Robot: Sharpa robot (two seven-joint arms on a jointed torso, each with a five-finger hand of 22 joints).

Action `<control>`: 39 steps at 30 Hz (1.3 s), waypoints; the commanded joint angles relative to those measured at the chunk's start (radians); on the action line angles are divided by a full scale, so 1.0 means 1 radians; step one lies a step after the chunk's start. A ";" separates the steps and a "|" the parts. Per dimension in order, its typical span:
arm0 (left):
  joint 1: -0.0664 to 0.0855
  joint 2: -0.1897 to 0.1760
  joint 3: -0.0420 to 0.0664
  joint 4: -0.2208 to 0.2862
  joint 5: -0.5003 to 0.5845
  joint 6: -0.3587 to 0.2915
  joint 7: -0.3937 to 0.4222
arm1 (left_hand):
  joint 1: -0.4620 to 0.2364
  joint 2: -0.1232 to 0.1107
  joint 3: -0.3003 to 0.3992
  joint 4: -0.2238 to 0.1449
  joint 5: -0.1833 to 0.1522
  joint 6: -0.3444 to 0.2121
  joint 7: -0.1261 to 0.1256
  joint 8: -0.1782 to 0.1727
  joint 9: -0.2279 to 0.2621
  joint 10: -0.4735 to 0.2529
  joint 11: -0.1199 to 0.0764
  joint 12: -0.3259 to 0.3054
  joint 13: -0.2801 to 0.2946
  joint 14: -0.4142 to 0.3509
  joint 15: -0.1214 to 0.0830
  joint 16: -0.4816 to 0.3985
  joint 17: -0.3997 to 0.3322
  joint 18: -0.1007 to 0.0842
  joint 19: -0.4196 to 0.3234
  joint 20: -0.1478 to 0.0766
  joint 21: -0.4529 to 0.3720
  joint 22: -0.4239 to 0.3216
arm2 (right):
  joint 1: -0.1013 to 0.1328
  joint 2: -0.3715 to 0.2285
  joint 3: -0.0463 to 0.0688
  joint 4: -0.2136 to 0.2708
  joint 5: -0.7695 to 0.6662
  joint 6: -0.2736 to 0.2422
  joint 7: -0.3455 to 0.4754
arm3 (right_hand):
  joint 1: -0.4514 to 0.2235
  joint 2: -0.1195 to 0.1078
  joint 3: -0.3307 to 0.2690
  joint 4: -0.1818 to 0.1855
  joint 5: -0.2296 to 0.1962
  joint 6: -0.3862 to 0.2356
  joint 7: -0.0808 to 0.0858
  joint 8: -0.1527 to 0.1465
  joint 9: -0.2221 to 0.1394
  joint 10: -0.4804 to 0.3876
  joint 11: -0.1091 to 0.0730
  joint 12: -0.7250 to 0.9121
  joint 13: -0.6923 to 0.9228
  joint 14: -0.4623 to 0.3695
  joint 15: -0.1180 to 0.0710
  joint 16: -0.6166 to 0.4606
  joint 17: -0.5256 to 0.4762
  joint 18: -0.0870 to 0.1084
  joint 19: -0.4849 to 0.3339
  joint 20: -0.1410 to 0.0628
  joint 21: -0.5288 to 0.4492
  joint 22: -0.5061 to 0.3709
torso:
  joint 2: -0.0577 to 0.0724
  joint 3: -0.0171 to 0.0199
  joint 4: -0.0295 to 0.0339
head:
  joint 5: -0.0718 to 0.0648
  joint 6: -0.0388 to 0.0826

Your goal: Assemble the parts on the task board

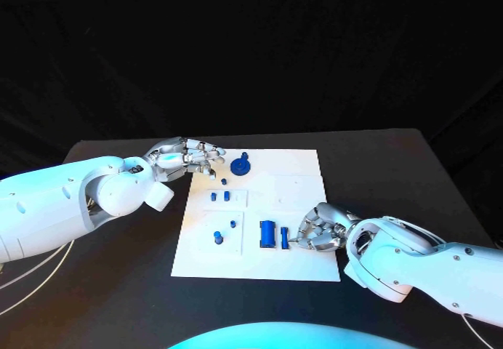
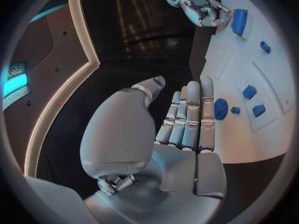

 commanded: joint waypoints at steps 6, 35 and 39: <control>-0.004 0.012 0.000 -0.008 0.005 0.010 0.013 | 0.007 0.003 -0.006 -0.002 0.003 -0.008 -0.001 0.006 -0.001 -0.006 -0.002 0.007 -0.001 -0.008 0.001 -0.002 -0.002 0.005 0.007 -0.001 -0.004 -0.001 | 0.045 -0.036 0.003 -0.024 0.190 -0.065 0.286 | -0.024 0.053 -0.184 0.005 0.106 -0.079 0.024 -0.005 -0.001 0.002 0.030 -0.105 0.161 0.068 0.023 -0.036 0.120 0.032 0.031 0.020 -0.143 0.197 | -0.013 -0.0087 -0.0037 | 0.000 0.014; -0.038 0.267 -0.002 -0.313 0.215 -0.429 0.341 | 0.054 0.043 -0.181 0.131 0.003 -0.171 -0.111 -0.050 -0.121 -0.186 -0.002 -0.338 -0.123 -0.490 0.064 -0.896 -0.358 -0.099 -0.404 0.107 -0.598 -0.539 | 0.114 0.207 0.042 -0.710 0.877 0.056 0.929 | 0.182 0.054 0.047 -0.011 0.138 -0.228 0.166 -0.246 -0.201 -0.517 0.211 -1.351 -1.140 -0.537 0.235 -1.358 -0.977 0.169 -0.601 0.241 -1.410 -0.923 | -0.087 -0.0254 -0.0144 | 0.005 0.167; -0.040 0.270 -0.003 -0.319 0.183 -0.391 0.289 | -0.362 0.212 -0.462 -0.141 -0.166 -0.837 -0.216 -0.186 -0.352 -0.915 -0.154 -0.398 -0.180 -0.938 -0.084 -1.071 -0.473 -0.177 -0.885 -0.184 -0.650 -0.766 | 0.114 0.210 0.042 -0.714 0.843 0.005 0.875 | -0.246 0.216 -0.246 -0.288 -0.059 -1.054 -0.050 -0.472 -0.493 -1.465 0.030 -1.460 -1.307 -1.468 0.088 -1.520 -1.307 -0.014 -1.466 -0.022 -1.471 -1.307 | -0.084 -0.0274 -0.0131 | 0.004 0.165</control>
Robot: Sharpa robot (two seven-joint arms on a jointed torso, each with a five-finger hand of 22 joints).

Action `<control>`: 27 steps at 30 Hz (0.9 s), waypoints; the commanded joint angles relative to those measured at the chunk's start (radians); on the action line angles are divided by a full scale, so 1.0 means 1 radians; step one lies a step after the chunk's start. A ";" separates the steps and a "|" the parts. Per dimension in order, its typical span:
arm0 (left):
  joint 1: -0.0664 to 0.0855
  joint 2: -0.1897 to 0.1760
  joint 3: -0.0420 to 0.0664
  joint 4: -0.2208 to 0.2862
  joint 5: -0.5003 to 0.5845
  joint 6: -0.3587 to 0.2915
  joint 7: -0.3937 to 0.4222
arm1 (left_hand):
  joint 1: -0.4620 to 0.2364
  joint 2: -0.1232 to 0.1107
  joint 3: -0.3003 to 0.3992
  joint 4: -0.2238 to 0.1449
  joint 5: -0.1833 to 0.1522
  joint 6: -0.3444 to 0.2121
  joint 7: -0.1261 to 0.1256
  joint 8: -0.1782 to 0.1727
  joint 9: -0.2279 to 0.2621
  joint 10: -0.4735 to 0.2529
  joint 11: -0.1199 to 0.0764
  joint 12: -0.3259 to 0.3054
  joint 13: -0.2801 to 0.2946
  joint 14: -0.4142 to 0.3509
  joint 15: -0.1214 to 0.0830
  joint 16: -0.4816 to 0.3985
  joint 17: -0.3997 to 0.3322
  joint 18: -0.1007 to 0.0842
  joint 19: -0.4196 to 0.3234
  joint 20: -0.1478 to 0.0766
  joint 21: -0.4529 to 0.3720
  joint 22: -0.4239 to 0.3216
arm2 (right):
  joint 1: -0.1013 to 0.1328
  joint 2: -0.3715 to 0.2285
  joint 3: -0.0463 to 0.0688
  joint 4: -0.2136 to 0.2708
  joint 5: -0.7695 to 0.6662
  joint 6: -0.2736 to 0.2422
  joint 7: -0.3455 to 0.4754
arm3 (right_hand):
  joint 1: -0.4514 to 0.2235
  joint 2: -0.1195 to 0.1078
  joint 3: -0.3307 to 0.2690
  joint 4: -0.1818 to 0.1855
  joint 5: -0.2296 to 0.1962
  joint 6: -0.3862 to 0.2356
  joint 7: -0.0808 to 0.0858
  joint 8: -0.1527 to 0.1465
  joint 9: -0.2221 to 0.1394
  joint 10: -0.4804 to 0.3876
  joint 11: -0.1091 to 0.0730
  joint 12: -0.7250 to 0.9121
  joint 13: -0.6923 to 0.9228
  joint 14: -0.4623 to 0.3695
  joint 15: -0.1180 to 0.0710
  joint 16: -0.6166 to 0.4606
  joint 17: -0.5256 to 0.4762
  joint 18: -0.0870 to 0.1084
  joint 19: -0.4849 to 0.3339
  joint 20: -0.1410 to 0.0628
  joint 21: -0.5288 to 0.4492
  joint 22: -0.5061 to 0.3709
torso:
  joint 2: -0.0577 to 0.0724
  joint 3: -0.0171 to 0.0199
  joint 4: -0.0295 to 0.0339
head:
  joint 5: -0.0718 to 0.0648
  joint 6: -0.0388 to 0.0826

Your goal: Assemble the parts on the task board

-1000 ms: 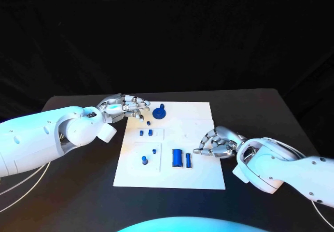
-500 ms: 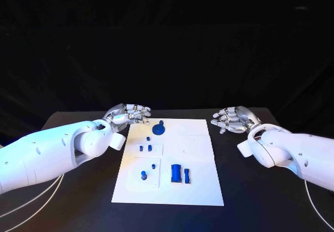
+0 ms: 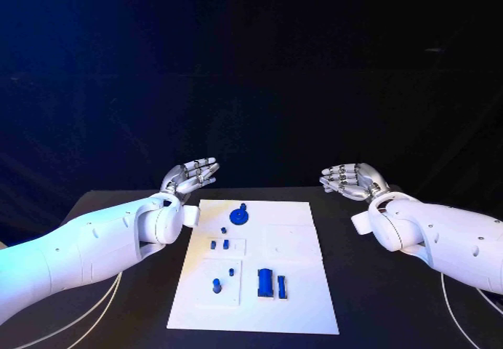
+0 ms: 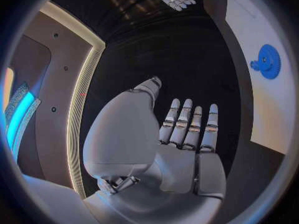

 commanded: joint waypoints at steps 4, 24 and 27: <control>-0.005 -0.006 0.003 0.026 -0.005 -0.022 0.000 | -0.563 0.156 -0.240 -0.272 -0.166 -0.638 -0.102 -0.122 -0.215 -0.673 -0.137 -0.055 -0.054 -0.427 -0.142 -0.148 -0.103 -0.083 -0.459 -0.285 -0.053 -0.199 | -0.010 -0.006 0.009 0.027 0.018 -0.021 0.006 | -0.556 0.156 -0.280 -0.271 -0.195 -0.814 -0.212 -0.206 -0.277 -0.939 -0.181 -0.075 -0.127 -0.923 -0.146 -0.138 -0.301 -0.170 -0.842 -0.268 -0.065 -0.328 | -0.012 0.0011 0.0106 | -0.010 0.005; -0.095 -0.086 0.043 0.407 -0.056 -0.432 0.035 | -1.425 0.156 -0.240 -0.272 -0.166 -0.638 -0.102 -0.122 -0.215 -0.673 -0.137 -0.055 -0.054 -0.427 -0.142 -0.148 -0.103 -0.083 -0.459 -0.285 -0.053 -0.199 | -0.166 -0.073 0.146 0.424 0.333 -0.324 0.131 | -1.395 0.156 -0.280 -0.271 -0.195 -0.814 -0.212 -0.206 -0.277 -0.939 -0.181 -0.075 -0.127 -0.923 -0.146 -0.138 -0.301 -0.170 -0.842 -0.268 -0.065 -0.328 | -0.062 0.0088 0.0529 | -0.048 0.031; -0.100 -0.090 0.045 0.428 -0.059 -0.454 0.037 | -1.425 0.156 -0.240 -0.272 -0.166 -0.638 -0.102 -0.122 -0.215 -0.673 -0.137 -0.055 -0.054 -0.427 -0.142 -0.148 -0.103 -0.083 -0.459 -0.285 -0.053 -0.199 | -0.173 -0.076 0.152 0.442 0.347 -0.338 0.137 | -1.395 0.156 -0.280 -0.271 -0.195 -0.814 -0.212 -0.206 -0.277 -0.939 -0.181 -0.075 -0.127 -0.923 -0.146 -0.138 -0.301 -0.170 -0.842 -0.268 -0.065 -0.328 | -0.062 0.0088 0.0529 | -0.048 0.031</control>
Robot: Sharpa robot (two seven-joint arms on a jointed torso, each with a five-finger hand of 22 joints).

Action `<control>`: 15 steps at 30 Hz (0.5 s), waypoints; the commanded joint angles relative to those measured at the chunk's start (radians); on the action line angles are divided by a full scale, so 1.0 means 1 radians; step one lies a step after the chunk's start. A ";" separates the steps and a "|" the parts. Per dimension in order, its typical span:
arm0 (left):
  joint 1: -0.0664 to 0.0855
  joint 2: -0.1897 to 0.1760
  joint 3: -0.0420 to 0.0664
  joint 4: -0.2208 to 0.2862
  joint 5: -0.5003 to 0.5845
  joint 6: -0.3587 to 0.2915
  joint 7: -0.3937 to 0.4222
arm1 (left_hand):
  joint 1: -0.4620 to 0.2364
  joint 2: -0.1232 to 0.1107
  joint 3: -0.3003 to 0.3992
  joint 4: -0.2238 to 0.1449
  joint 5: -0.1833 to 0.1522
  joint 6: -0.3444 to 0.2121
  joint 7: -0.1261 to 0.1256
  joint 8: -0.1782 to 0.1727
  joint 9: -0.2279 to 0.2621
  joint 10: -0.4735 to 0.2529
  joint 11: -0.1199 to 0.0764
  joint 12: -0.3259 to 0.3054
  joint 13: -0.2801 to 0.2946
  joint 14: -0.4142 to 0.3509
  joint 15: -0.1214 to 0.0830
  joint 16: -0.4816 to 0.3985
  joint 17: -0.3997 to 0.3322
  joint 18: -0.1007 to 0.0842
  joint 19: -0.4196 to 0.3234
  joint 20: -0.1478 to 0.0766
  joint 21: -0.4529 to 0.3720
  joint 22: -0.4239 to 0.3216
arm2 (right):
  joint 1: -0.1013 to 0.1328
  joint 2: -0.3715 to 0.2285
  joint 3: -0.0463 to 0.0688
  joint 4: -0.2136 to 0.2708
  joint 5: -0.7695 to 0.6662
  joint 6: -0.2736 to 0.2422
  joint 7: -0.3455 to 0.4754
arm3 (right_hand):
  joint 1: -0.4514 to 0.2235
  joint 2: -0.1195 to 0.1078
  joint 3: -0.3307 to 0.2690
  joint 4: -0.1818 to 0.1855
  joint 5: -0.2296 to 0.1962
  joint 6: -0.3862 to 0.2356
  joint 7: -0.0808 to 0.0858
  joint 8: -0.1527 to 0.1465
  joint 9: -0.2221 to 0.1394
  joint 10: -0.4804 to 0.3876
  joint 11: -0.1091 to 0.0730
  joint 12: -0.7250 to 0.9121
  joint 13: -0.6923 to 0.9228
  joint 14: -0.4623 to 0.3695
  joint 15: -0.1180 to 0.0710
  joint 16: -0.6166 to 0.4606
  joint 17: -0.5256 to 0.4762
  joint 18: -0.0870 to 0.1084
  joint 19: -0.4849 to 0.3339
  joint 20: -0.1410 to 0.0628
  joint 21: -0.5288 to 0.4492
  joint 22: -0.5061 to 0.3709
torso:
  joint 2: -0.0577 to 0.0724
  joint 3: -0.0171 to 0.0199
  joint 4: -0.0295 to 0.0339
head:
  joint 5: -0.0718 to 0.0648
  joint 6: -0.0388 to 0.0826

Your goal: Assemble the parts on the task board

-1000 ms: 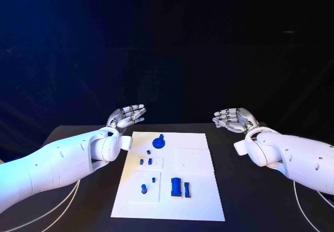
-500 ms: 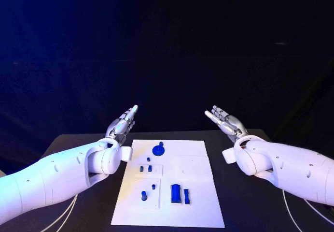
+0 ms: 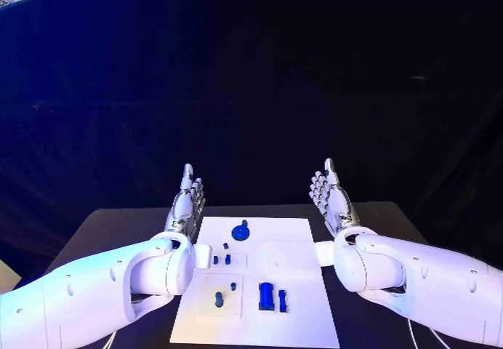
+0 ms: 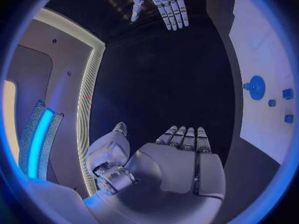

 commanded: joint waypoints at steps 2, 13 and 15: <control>-0.003 -0.002 0.002 0.016 -0.026 -0.102 0.027 | -0.064 0.002 -0.005 -0.008 -0.007 -0.013 0.000 -0.008 -0.003 -0.014 0.000 -0.007 -0.002 -0.010 -0.001 -0.006 -0.002 -0.013 -0.011 -0.004 -0.006 -0.003 | -0.004 -0.002 0.003 0.012 0.071 -0.072 0.054 | -0.058 0.002 -0.008 -0.004 -0.009 -0.017 -0.004 -0.007 -0.004 -0.018 -0.002 -0.007 -0.002 -0.017 -0.002 -0.007 -0.005 -0.014 -0.017 -0.002 -0.005 -0.005 | -0.001 0.0001 0.0006 | 0.000 0.000; -0.003 -0.002 0.002 0.016 -0.026 -0.102 0.027 | -0.064 0.002 -0.005 -0.008 -0.007 -0.013 0.000 -0.008 -0.003 -0.014 0.000 -0.007 -0.002 -0.010 -0.001 -0.006 -0.002 -0.013 -0.011 -0.004 -0.006 -0.003 | -0.004 -0.002 0.003 0.012 0.071 -0.072 0.054 | -0.058 0.002 -0.008 -0.004 -0.009 -0.017 -0.004 -0.007 -0.004 -0.018 -0.002 -0.007 -0.002 -0.017 -0.002 -0.007 -0.005 -0.014 -0.017 -0.002 -0.005 -0.005 | -0.001 0.0001 0.0006 | 0.000 0.000; -0.003 -0.002 0.002 0.016 -0.026 -0.102 0.027 | -0.064 0.002 -0.005 -0.008 -0.007 -0.013 0.000 -0.008 -0.003 -0.014 0.000 -0.007 -0.002 -0.010 -0.001 -0.006 -0.002 -0.013 -0.011 -0.004 -0.006 -0.003 | -0.004 -0.002 0.003 0.012 0.071 -0.072 0.054 | -0.058 0.002 -0.008 -0.004 -0.009 -0.017 -0.004 -0.007 -0.004 -0.018 -0.002 -0.007 -0.002 -0.017 -0.002 -0.007 -0.005 -0.014 -0.017 -0.002 -0.005 -0.005 | -0.001 0.0001 0.0006 | 0.000 0.000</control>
